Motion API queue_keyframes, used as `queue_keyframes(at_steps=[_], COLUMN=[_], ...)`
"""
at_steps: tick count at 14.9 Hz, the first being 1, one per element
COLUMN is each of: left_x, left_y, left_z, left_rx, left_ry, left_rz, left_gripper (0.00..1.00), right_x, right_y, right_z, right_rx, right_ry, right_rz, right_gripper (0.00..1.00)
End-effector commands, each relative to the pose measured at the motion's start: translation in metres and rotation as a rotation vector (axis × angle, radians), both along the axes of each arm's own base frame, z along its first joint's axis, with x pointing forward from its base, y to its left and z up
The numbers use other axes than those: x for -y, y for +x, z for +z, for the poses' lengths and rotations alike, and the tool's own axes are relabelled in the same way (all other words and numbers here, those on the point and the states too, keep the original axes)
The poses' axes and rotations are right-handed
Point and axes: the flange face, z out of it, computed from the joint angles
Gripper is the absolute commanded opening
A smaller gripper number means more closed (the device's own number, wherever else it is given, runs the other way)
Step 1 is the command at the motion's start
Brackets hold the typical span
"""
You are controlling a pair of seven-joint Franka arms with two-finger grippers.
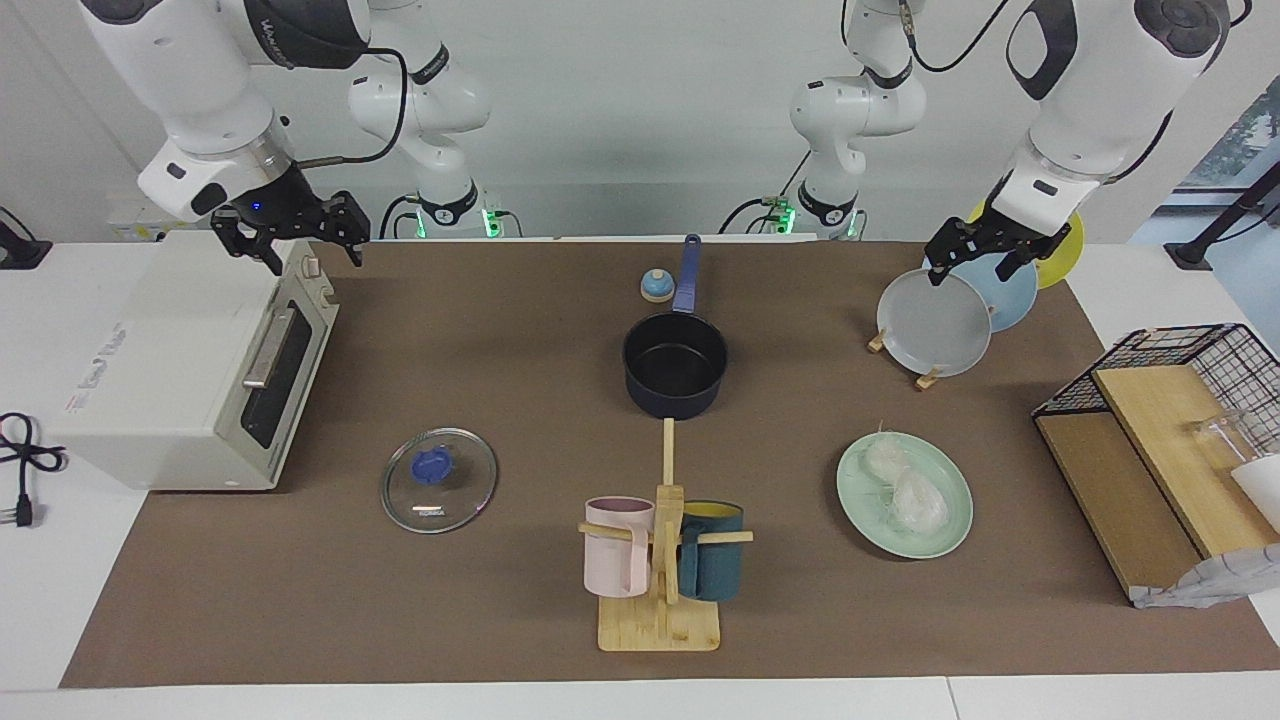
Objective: Transfer vermicelli from plate to pot
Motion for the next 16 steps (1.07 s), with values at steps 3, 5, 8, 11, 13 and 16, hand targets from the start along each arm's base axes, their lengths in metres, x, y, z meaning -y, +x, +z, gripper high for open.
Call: queue_keyframes(at_steps=[3,5,8,11,13,16], left_x=[-0.001,-0.002,0.001,0.003,0.027,0.027], left_y=[0.002,0.002,0.006,0.024,0.068,0.122], left_z=[0.002,0.002,0.002,-0.019,-0.088,-0.175], left_rx=[0.010,0.012,0.045,0.070,0.009,0.057], left_ry=[0.012,0.012,0.010,0.002,0.001,-0.024], left_rz=[-0.033,-0.033,-0.020,0.022,0.081,0.185], left_gripper=[1.00,1.00,1.00,1.00,1.00,1.00], right_x=[-0.002,-0.005,-0.011,-0.037,-0.048,-0.063], right_y=[0.000,0.001,0.008,0.025,0.051,0.080], right_z=[0.002,0.002,-0.004,-0.022,-0.057,-0.103], right_rx=[0.001,0.007,0.062,0.108,0.123,0.145], right_ry=[0.005,0.005,0.007,0.005,0.006,0.028], right_rz=[-0.009,-0.006,0.001,-0.015,0.000,0.009], right_gripper=[1.00,1.00,1.00,1.00,1.00,1.00])
